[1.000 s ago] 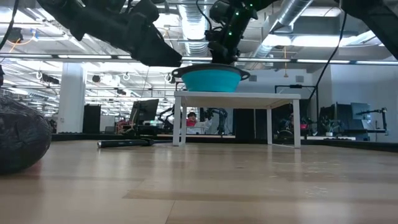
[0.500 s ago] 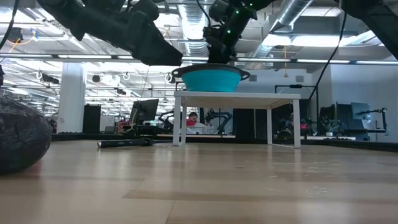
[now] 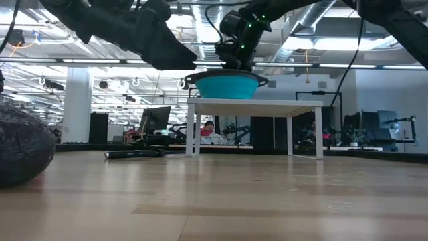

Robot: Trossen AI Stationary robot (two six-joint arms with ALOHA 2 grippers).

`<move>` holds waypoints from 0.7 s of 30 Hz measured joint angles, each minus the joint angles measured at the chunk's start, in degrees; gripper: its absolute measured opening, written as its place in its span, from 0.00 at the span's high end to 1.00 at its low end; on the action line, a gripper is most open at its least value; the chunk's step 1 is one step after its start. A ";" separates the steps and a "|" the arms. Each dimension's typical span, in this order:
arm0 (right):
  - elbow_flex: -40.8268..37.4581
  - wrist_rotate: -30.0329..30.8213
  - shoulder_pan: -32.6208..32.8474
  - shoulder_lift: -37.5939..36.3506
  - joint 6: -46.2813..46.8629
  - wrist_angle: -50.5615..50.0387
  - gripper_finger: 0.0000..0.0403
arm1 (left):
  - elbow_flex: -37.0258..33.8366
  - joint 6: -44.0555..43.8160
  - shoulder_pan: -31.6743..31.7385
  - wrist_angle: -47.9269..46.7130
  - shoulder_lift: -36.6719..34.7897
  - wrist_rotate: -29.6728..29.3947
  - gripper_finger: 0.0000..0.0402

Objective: Pick & Place Fruit
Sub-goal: Put the red apple into the blue strainer bowl on the shelf

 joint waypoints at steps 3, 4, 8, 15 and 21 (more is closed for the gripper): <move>0.00 0.00 0.25 0.00 0.00 0.38 0.29 | 0.00 0.00 -0.13 0.00 0.00 -0.01 0.22; 0.00 -0.01 0.36 0.00 0.00 0.70 0.27 | 0.00 0.00 -0.21 -0.01 0.00 -0.02 0.22; 0.00 0.62 0.42 -0.02 0.00 1.61 0.18 | 0.00 0.00 -0.24 -0.02 0.00 0.00 0.22; 0.00 4.32 0.44 -0.11 -0.27 3.59 0.10 | 0.00 0.00 -0.24 -0.02 0.00 -0.02 0.22; 0.00 11.06 0.47 -0.13 -2.74 5.79 0.13 | 0.00 -0.02 -0.24 -0.04 0.00 -0.02 0.22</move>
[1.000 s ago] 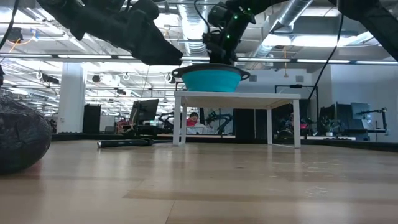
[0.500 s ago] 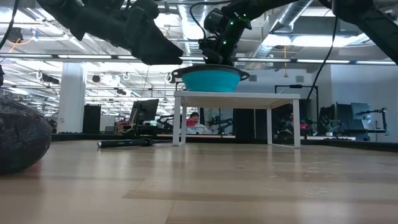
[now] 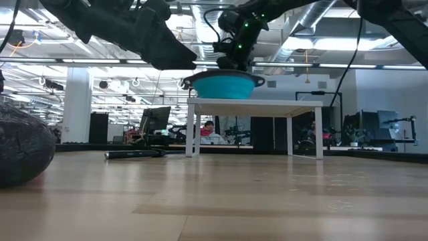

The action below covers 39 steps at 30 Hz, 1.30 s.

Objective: Pick & Place Fruit
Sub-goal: Put the red apple into the blue strainer bowl on the shelf, then put the black plum into the blue strainer bowl on the shelf

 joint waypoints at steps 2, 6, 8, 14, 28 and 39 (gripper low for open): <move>0.02 0.17 -0.04 0.00 -0.28 1.07 0.14 | 0.00 0.00 0.00 0.00 0.00 -0.02 0.22; 1.44 0.28 0.12 -0.07 -0.48 0.53 0.16 | 0.00 0.00 -0.06 -0.02 0.00 -0.02 0.22; 2.12 0.37 0.46 -0.11 -0.48 0.12 0.17 | 0.00 0.00 -0.24 -0.02 0.00 -0.02 0.22; 5.81 0.36 1.30 -0.11 -1.15 -3.03 0.16 | 0.00 0.00 -0.85 -0.02 0.00 -0.04 0.22; 8.39 -3.29 7.43 -3.72 2.46 -11.28 0.23 | -0.09 -0.44 -0.83 -9.57 -6.79 -2.49 0.22; -12.21 -4.52 18.06 -13.70 7.37 2.02 0.25 | -7.61 -2.79 -0.98 -15.63 -23.11 -5.80 0.22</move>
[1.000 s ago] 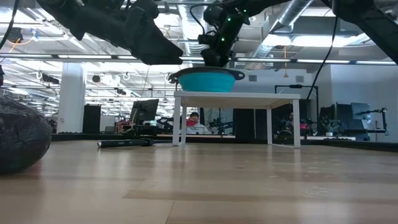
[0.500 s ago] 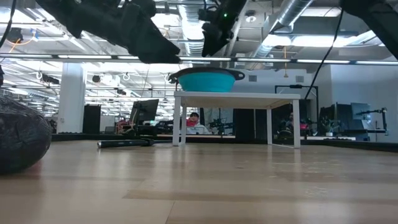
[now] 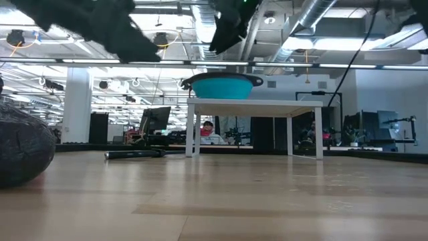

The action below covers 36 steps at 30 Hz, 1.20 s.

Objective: Pick & Place Fruit
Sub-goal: Put the black plum into the blue strainer bowl on the shelf

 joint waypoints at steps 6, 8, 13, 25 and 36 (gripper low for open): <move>-24.62 0.07 9.15 -10.98 6.94 26.85 0.25 | -4.69 -2.75 -3.05 -0.36 -5.59 0.36 0.22; -32.85 0.14 12.55 -13.77 8.62 37.22 0.25 | -4.78 -3.56 -5.13 -0.61 -5.77 0.33 0.22; -49.03 5.29 20.32 -15.07 13.21 64.60 0.25 | -3.27 -8.34 -11.11 -4.60 -3.67 -0.22 0.22; -55.64 24.56 29.34 -1.95 16.00 92.46 0.25 | 14.65 -33.97 -18.40 -47.61 14.19 1.14 0.22; -53.64 24.17 29.55 5.26 18.70 96.19 0.25 | 16.86 -67.42 -17.38 -73.76 13.41 9.12 0.22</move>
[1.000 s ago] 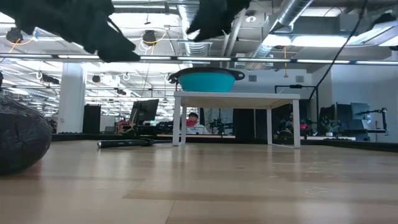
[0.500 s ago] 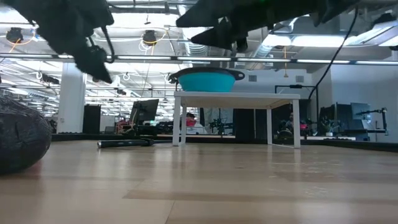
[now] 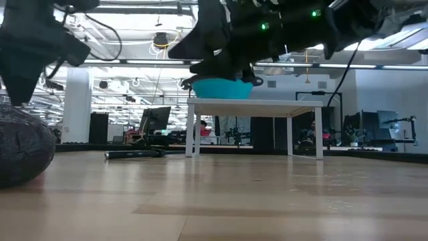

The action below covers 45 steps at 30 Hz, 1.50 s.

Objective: Pick & Place Fruit
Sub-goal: Put the black plum into the blue strainer bowl on the shelf

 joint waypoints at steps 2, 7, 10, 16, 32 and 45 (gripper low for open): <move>0.00 -0.02 0.35 -0.08 -0.20 -0.37 0.25 | -2.42 -4.97 -0.02 0.99 -2.01 -0.01 0.22; 0.02 -0.07 0.95 -0.11 -3.17 1.75 0.25 | -8.27 -13.36 0.00 7.66 -7.61 -0.22 0.22; 0.00 -0.09 0.87 -0.11 -3.20 1.30 0.25 | -10.85 -17.04 -0.09 13.48 -10.45 -0.52 0.22; 0.00 -0.11 0.84 -0.08 -3.40 0.68 0.25 | -16.72 -22.74 -0.15 16.74 -12.02 1.94 0.22; -0.02 -0.20 0.84 -0.08 -3.38 -0.78 0.25 | -22.03 -24.11 -0.15 25.69 -10.86 8.35 0.30; -1.33 12.87 3.40 -2.21 -4.10 -8.82 0.25 | -17.41 -9.07 2.46 28.63 -12.38 1.93 0.36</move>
